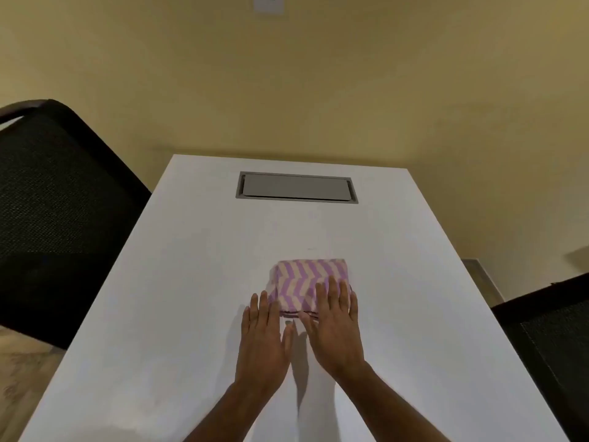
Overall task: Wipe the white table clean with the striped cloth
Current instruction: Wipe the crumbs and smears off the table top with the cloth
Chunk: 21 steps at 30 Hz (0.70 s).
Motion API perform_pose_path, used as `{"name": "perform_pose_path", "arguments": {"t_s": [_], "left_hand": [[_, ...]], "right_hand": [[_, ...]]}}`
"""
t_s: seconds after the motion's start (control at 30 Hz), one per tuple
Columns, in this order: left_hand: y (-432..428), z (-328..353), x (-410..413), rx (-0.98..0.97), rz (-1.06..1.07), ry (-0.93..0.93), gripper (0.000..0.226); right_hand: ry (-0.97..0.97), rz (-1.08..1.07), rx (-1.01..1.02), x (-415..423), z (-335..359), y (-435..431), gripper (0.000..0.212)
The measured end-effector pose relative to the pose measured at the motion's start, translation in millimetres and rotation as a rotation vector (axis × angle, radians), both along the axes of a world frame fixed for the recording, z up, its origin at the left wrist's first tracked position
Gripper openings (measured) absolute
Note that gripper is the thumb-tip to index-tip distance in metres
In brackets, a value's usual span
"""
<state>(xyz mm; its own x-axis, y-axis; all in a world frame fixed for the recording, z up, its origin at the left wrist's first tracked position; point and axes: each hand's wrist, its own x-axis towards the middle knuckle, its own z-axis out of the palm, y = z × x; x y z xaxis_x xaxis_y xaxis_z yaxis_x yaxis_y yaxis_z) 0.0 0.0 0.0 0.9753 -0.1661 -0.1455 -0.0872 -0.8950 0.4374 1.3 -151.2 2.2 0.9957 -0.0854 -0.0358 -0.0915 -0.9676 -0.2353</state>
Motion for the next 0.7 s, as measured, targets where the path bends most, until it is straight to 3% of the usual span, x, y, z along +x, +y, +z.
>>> {"name": "perform_pose_path", "arguments": {"t_s": [0.23,0.37,0.47,0.6,0.7], "left_hand": [[-8,-1,16,-0.185,0.086,0.074,0.066],[-14,6,22,-0.271,0.204,0.029,0.05],[-21,14,28,-0.465,0.352,0.06,0.042],[-30,21,35,-0.768,0.498,0.214,0.052],[-32,20,40,-0.805,0.504,0.28,0.055]], "right_hand": [[0.102,0.038,-0.045,15,-22,-9,0.068],[0.118,0.013,0.007,19,-27,-11,0.064],[0.107,-0.005,0.019,20,-25,-10,0.058],[0.103,-0.036,0.043,21,-19,-8,0.052],[0.091,-0.053,0.063,22,-14,-6,0.051]]}}
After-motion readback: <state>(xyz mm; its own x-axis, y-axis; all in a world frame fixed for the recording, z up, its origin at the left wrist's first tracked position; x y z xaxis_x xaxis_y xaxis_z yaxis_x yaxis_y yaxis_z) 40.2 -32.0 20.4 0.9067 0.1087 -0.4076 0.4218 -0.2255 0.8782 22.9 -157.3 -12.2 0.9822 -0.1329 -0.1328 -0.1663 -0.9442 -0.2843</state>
